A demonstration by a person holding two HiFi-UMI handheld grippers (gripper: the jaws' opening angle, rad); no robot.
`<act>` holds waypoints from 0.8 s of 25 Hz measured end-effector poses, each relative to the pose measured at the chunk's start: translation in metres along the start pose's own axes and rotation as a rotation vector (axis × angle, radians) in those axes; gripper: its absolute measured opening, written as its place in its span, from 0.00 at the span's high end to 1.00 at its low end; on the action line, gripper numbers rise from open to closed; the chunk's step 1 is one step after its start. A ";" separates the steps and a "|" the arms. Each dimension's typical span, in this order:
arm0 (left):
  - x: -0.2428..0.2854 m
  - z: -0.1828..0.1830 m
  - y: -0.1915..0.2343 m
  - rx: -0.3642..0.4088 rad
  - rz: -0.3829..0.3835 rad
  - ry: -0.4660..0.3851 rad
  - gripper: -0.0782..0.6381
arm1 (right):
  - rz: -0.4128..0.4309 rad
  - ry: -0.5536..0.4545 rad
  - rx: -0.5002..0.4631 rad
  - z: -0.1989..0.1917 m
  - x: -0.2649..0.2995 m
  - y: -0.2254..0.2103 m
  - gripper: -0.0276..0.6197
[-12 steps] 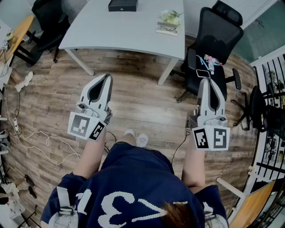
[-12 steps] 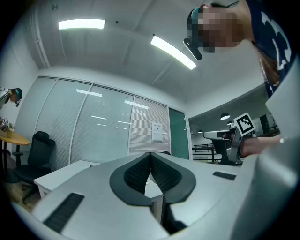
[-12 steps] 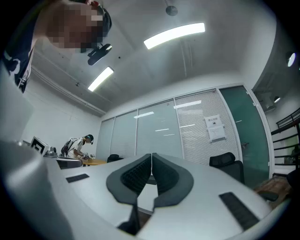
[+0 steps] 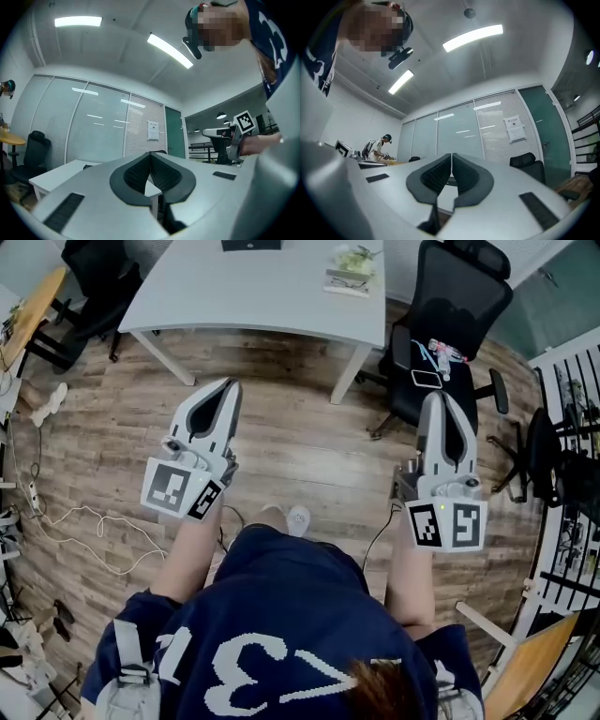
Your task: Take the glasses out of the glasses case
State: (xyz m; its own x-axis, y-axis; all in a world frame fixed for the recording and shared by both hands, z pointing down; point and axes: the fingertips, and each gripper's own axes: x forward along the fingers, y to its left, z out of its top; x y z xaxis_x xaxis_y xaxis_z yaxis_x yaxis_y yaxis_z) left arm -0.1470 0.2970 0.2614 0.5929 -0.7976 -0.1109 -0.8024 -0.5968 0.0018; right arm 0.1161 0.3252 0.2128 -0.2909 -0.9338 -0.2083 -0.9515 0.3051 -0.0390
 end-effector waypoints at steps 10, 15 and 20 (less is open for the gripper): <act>0.031 -0.012 0.021 -0.014 0.025 0.025 0.87 | 0.046 0.000 0.053 -0.013 0.037 -0.012 0.91; 0.076 -0.015 0.053 -0.022 0.024 0.002 0.87 | 0.048 0.001 0.046 -0.021 0.084 -0.028 0.91; 0.133 -0.011 0.097 -0.016 0.002 -0.017 0.87 | 0.040 -0.010 0.036 -0.023 0.150 -0.044 0.91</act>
State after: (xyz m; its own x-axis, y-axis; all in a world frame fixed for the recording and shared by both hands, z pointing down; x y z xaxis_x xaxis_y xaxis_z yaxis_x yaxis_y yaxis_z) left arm -0.1453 0.1324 0.2574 0.5897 -0.7974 -0.1279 -0.8025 -0.5964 0.0179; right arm 0.1120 0.1672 0.2054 -0.3277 -0.9188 -0.2200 -0.9349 0.3490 -0.0651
